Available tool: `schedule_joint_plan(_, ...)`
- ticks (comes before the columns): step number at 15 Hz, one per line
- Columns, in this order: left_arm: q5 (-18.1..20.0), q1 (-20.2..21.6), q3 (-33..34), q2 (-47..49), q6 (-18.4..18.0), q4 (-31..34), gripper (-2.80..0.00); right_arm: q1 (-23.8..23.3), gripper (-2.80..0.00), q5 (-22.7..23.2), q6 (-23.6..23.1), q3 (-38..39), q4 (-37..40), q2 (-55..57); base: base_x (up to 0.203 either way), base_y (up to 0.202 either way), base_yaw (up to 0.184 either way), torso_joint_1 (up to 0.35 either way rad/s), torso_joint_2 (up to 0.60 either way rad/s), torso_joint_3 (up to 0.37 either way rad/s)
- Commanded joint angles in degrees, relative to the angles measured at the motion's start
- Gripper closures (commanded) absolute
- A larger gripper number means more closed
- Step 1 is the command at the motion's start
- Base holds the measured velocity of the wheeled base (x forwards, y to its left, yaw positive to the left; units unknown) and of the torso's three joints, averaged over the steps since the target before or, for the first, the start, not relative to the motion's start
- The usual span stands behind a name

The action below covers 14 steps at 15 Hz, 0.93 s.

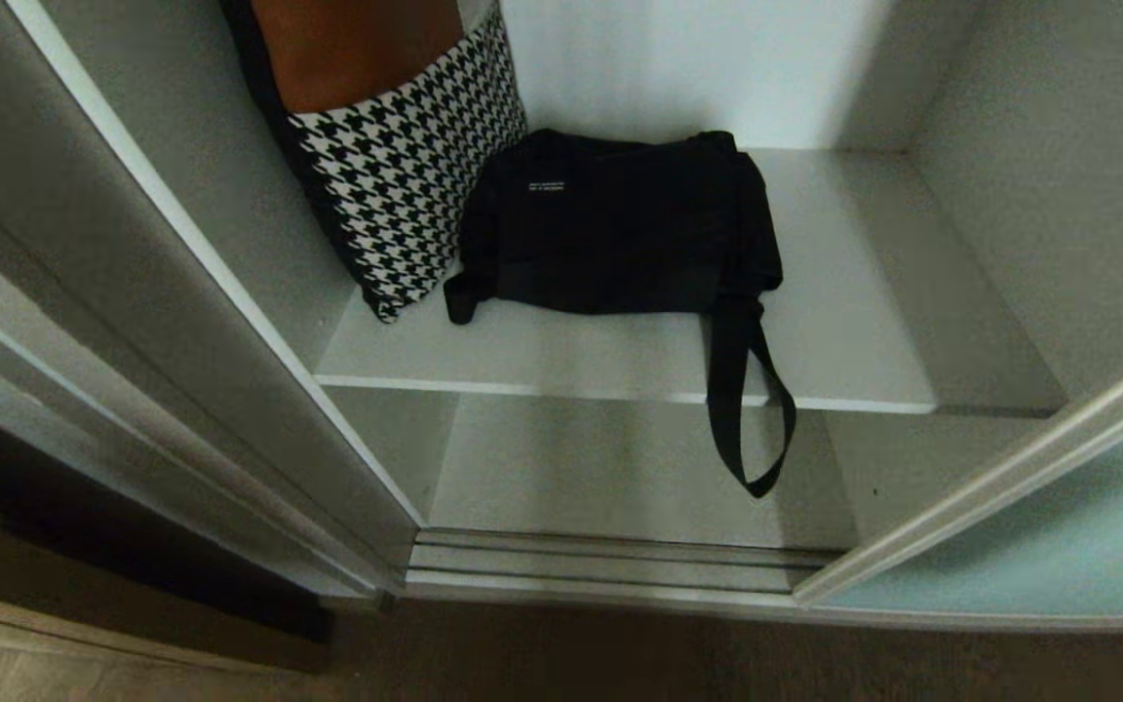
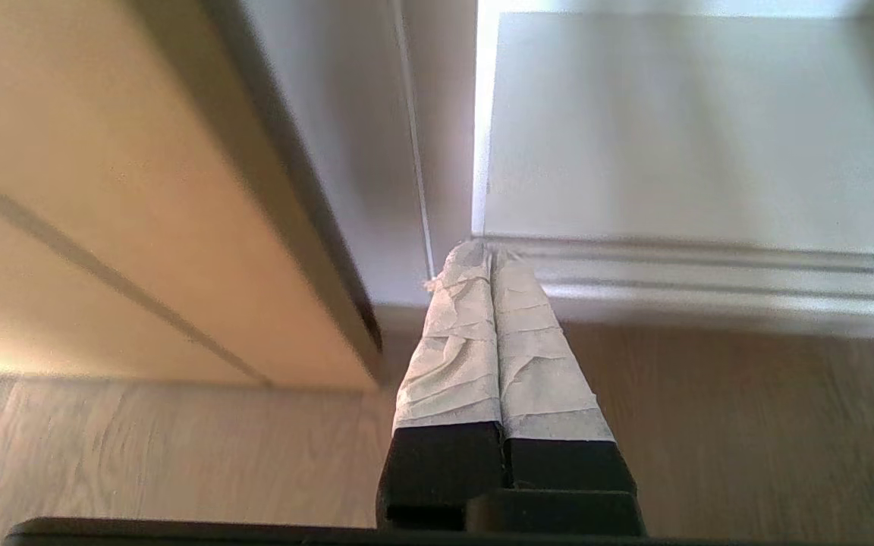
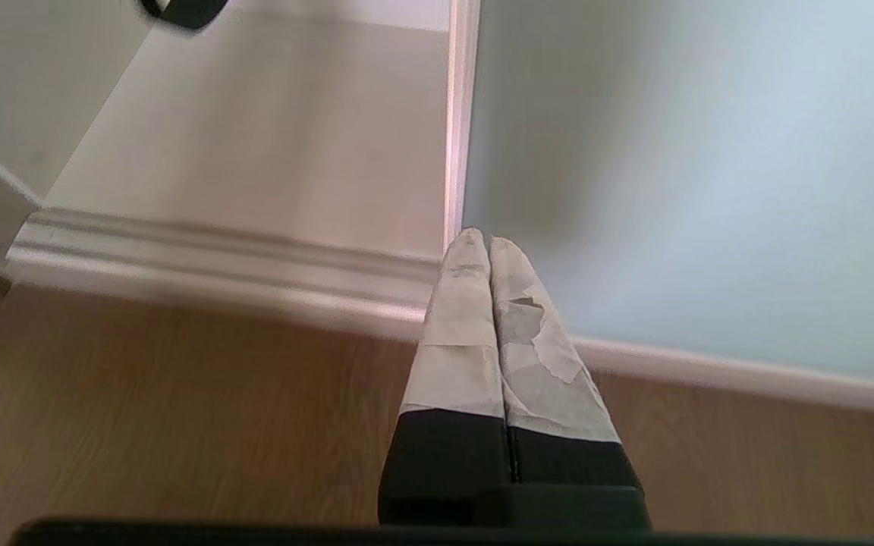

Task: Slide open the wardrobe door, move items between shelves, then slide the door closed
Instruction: Close the door

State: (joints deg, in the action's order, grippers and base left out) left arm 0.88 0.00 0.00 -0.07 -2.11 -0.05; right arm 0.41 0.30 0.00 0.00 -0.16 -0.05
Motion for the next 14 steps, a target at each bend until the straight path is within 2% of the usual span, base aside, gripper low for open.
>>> schedule_joint_plan(1,0.08,0.0,0.0,0.25,0.0,-0.04,0.0,0.02,0.0,0.05,0.0,0.0,-0.02,-0.04,-0.196,0.0,0.0,0.002,0.0,-0.004)
schedule_joint_plan(3,0.07,0.0,0.0,0.25,0.0,-0.04,0.0,0.02,0.0,0.05,0.0,0.0,-0.02,-0.04,-0.161,0.0,-0.002,0.001,0.0,0.0)
schedule_joint_plan(14,-0.36,0.0,0.0,0.16,1.05,-0.04,0.0,0.02,0.0,0.05,0.0,0.0,-0.02,-0.02,0.0,0.0,0.0,0.0,0.0,0.0)
